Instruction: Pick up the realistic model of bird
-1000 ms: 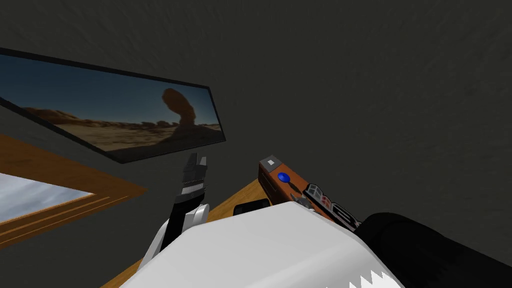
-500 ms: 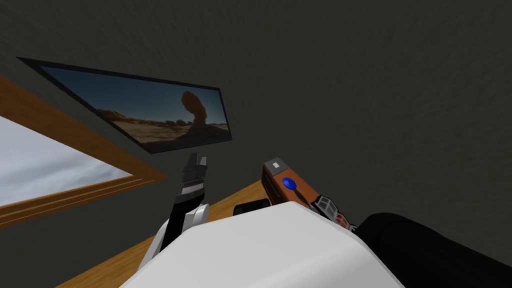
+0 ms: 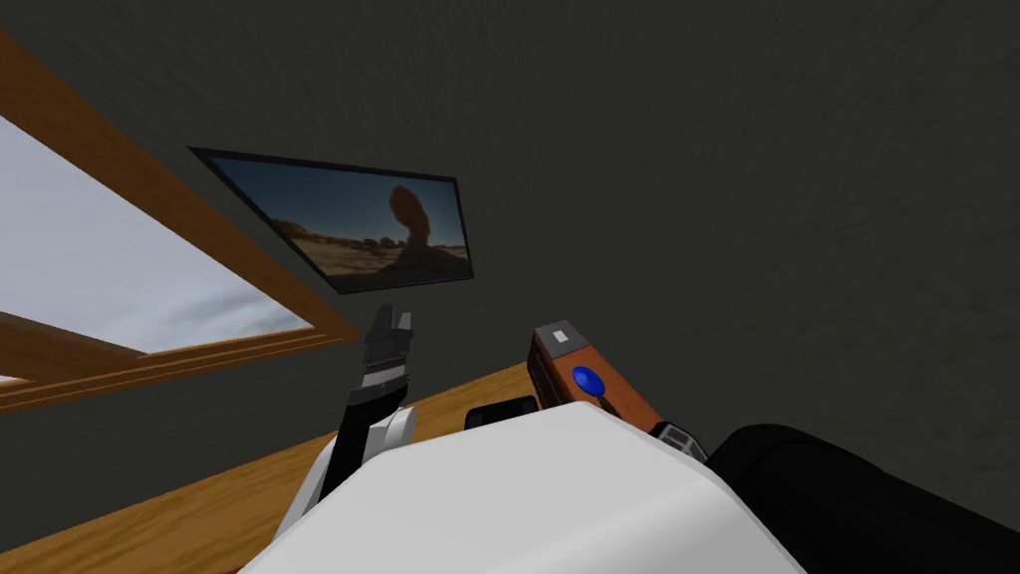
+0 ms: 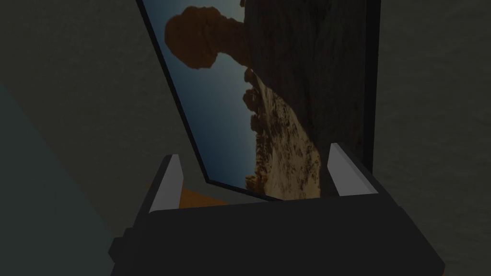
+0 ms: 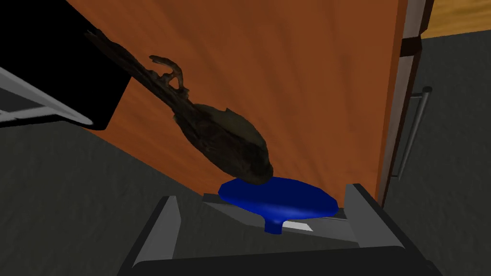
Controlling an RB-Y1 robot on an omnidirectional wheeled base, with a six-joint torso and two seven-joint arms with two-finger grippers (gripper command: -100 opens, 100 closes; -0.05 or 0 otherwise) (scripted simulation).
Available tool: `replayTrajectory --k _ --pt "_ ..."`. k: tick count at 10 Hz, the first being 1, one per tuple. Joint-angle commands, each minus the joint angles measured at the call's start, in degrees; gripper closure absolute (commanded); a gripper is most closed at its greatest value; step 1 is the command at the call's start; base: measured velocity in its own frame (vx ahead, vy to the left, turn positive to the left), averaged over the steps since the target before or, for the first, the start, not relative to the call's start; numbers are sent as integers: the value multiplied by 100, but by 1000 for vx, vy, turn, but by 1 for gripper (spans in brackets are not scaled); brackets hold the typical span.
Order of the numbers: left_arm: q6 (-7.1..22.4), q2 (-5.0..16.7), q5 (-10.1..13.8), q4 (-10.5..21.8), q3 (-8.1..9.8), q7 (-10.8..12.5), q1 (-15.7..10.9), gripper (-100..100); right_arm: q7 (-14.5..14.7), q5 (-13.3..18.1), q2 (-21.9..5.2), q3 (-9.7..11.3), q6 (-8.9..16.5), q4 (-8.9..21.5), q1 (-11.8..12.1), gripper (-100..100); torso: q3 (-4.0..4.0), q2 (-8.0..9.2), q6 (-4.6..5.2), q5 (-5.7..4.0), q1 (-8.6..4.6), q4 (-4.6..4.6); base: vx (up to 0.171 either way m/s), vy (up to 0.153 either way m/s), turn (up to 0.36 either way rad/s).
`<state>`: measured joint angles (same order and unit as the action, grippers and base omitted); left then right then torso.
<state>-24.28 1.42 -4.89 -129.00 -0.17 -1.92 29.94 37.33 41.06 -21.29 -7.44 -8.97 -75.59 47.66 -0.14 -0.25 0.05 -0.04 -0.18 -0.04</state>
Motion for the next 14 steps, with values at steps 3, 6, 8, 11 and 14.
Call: replayTrajectory --k 3,6,8,11,14 --pt "0 0 0 0 0 0 0 0 175 368 54 -156 -7 629 -29 -100 -2 -3 0 -1 -8 -1 35 -47 304" --pt "0 0 0 0 1 0 1 0 272 543 102 -237 -29 931 -36 -100 -1 -2 3 -1 -5 -1 26 -45 179" --pt "0 0 0 0 0 0 1 0 353 682 135 -286 -44 1169 -38 -100 1 3 3 2 10 0 13 -15 145" --pt "0 0 0 0 1 0 1 0 444 824 192 -287 -51 1420 -41 -100 1 2 4 1 8 0 14 -20 127" --pt "0 0 0 0 1 0 1 0 379 742 152 -271 22 1542 -216 -100 3 6 6 4 17 1 -17 2 53"
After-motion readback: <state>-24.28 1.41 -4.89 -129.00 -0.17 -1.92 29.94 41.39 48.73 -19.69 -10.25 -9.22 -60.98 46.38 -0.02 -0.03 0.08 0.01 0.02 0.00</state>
